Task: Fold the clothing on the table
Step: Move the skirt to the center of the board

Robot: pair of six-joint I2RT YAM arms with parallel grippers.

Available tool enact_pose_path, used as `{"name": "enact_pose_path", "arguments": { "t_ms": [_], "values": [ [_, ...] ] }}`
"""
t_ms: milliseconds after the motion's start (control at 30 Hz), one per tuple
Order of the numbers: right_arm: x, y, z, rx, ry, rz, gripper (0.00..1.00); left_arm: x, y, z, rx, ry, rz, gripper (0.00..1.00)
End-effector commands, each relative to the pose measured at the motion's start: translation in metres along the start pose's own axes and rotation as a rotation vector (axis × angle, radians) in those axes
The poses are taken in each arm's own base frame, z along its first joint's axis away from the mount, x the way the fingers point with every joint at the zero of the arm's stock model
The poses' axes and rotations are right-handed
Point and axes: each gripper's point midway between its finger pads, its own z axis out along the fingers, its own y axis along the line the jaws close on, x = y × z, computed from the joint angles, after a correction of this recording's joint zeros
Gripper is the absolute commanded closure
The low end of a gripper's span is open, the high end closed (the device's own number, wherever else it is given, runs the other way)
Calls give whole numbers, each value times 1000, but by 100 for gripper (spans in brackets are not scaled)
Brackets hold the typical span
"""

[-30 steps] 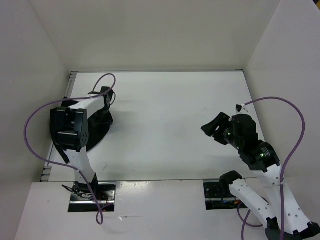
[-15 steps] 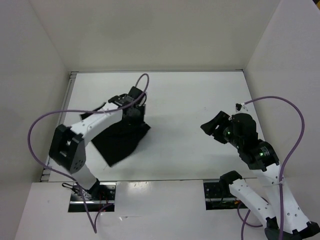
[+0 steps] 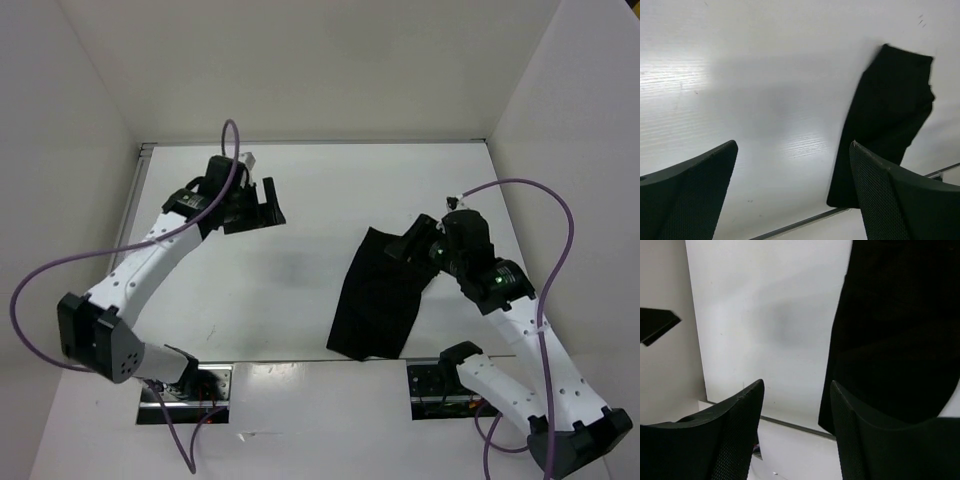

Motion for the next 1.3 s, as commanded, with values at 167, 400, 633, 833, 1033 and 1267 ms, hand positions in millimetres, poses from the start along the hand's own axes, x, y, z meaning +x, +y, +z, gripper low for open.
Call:
{"name": "enact_pose_path", "arguments": {
  "t_ms": [167, 400, 633, 833, 1033, 1267],
  "values": [
    [-45, -21, 13, 244, -103, -33, 40, 39, -17, 59, 131, 164, -48, 2],
    [-91, -42, 21, 430, -160, -35, 40, 70, -100, 102, 470, 291, 53, 4],
    [-84, -52, 23, 450, -129, -22, 40, 86, -136, 154, 559, 295, 157, 6],
    [-72, -79, 15, 522, -96, 9, 40, 98, -153, 188, 565, 300, 192, 6],
    [-73, -86, 9, 535, -89, 17, 40, 107, -157, 227, 517, 271, 209, 5],
    [-75, -98, 3, 579, -75, 18, 40, 121, -170, 252, 513, 285, 227, 7]
  ]
}}
